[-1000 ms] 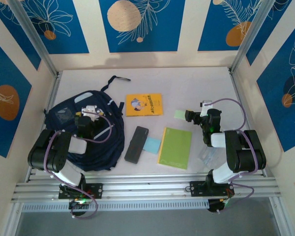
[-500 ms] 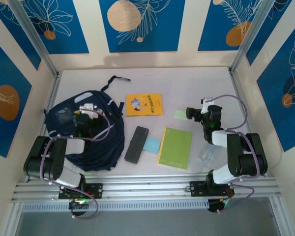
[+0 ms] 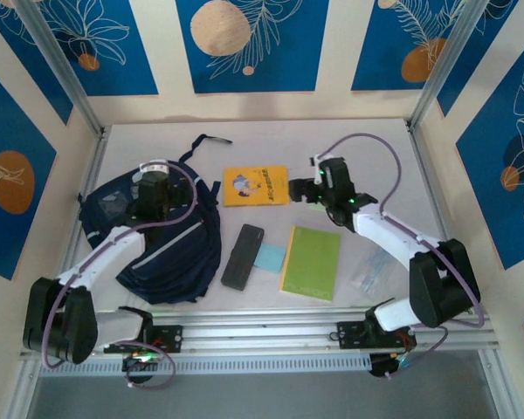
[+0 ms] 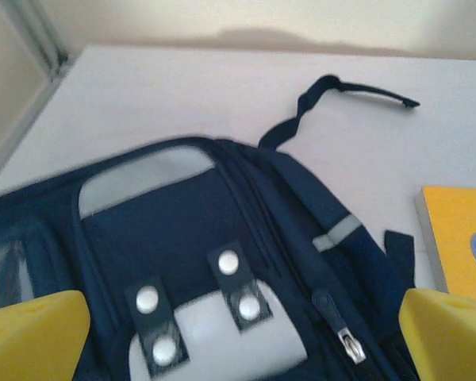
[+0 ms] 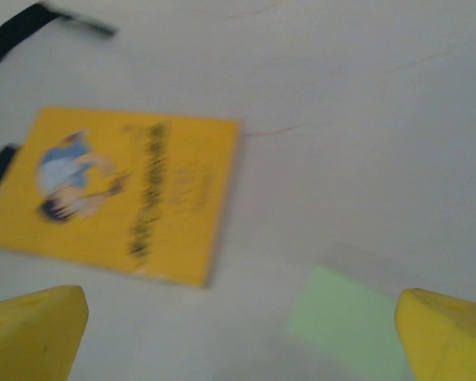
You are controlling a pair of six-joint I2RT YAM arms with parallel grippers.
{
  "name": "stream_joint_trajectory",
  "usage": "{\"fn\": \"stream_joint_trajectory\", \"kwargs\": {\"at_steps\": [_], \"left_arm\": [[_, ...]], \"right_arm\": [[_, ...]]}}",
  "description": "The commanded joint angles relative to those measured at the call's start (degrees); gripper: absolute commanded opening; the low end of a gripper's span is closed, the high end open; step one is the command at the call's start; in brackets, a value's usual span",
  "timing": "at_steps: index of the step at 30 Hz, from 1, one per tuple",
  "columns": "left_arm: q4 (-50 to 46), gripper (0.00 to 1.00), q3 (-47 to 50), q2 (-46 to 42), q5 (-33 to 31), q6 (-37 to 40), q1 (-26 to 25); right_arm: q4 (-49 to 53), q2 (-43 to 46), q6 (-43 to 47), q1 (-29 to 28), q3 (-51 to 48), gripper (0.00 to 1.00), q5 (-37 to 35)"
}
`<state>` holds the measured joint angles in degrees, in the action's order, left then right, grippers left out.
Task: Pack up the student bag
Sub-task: Pick up the student bag from the middle-left of the table.
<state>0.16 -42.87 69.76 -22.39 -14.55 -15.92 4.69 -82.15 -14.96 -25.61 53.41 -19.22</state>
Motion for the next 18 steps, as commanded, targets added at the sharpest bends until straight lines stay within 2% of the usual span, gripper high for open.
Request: {"fn": "stream_joint_trajectory", "kwargs": {"at_steps": [1, 4, 8, 13, 18], "left_arm": [[-19.37, 1.00, -0.47, -3.77, 2.90, -12.57, -0.23], [-22.87, 1.00, 2.66, -7.66, 5.58, -17.29, -0.24], [-27.37, 1.00, 6.01, -12.23, 7.36, -19.98, -0.21], [-31.30, 1.00, 8.47, -16.71, 8.04, -19.71, -0.16], [-31.69, 1.00, 9.96, -18.78, 8.47, -19.12, -0.16]], "right_arm": [[12.61, -4.48, -7.05, -6.38, 6.90, 1.00, 4.38], [13.51, -9.78, -11.67, -10.92, 12.41, 0.96, 12.19], [8.26, -16.64, -16.25, -15.01, 16.47, 0.88, 22.02], [6.05, -25.92, -19.52, -18.40, 22.58, 0.83, 25.80], [1.08, -32.87, -24.41, -18.82, 25.49, 0.73, 30.03]]}}
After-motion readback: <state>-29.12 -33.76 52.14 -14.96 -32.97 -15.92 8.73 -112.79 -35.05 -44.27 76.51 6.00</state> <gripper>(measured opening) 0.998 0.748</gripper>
